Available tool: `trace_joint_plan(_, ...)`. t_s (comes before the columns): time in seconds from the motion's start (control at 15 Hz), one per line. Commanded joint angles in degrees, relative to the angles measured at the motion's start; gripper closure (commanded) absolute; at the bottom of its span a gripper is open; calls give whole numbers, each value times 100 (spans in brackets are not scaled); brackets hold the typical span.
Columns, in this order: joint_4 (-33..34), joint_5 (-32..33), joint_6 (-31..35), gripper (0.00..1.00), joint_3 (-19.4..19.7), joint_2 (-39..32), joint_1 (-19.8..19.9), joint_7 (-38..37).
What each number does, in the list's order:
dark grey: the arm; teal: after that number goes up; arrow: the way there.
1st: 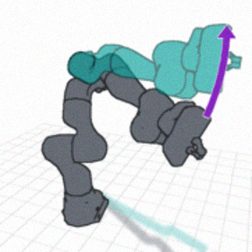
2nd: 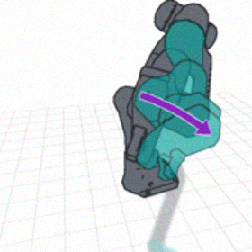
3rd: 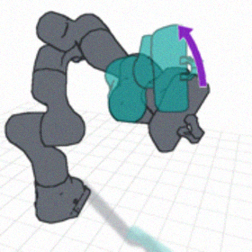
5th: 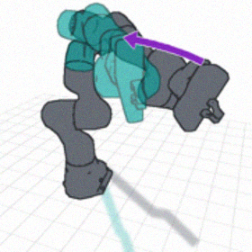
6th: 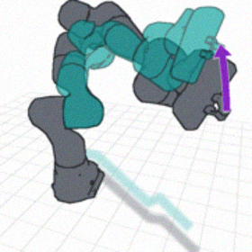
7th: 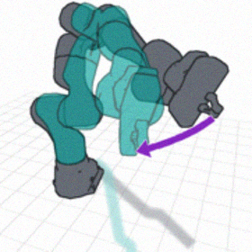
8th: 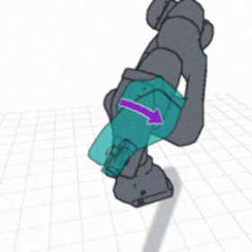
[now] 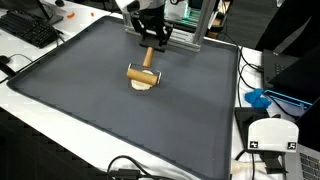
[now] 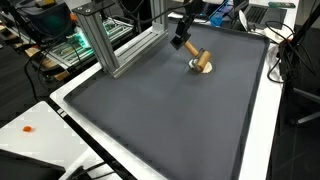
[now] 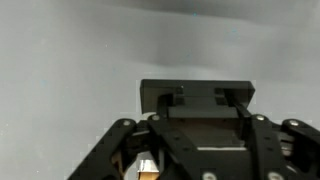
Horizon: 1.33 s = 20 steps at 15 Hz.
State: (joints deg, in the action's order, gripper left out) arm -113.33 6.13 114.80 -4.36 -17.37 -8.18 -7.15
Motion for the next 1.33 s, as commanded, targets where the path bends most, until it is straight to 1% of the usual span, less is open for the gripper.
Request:
trace_joint_plan(0.0,108,-181,180,65,-24,-113,33,-92)
trace_joint_plan(0.27,139,-194,188,65,-20,-155,25,-118)
trace_joint_plan(0.33,174,-206,15,65,-18,-151,20,-145)
trace_joint_plan(1.27,222,-170,-911,65,-58,-24,23,63)
